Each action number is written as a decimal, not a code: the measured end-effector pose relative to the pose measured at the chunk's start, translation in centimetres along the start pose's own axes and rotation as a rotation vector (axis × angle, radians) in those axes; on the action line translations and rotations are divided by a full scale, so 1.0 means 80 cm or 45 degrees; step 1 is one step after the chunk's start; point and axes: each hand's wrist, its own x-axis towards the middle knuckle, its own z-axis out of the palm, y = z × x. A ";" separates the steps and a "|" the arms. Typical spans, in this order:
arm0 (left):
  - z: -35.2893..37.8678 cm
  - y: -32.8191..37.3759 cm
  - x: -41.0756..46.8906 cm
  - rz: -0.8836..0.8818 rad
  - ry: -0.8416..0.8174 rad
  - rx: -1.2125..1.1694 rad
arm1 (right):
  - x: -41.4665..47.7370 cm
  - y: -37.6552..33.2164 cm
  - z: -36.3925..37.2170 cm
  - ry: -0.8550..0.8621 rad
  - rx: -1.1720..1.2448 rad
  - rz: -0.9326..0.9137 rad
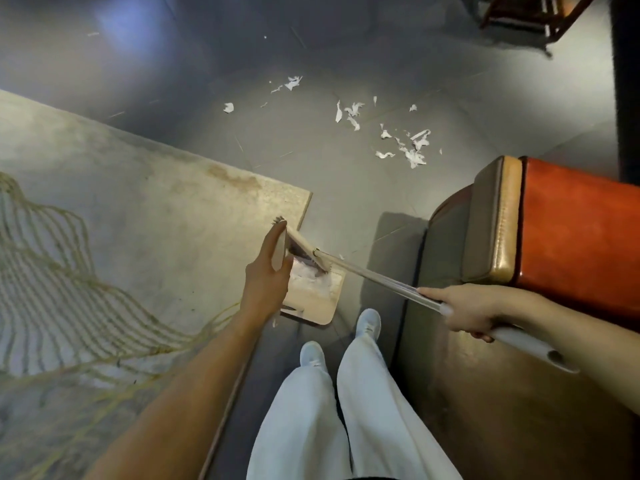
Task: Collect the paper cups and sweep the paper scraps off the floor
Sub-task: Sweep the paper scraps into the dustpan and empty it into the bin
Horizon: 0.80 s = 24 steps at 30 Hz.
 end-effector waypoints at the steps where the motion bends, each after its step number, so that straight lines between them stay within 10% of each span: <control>1: -0.001 -0.002 0.001 0.026 -0.025 0.025 | -0.004 0.004 0.003 0.024 -0.012 0.011; 24: 0.007 0.007 0.037 0.152 -0.145 0.186 | -0.001 0.010 0.008 -0.080 0.250 -0.007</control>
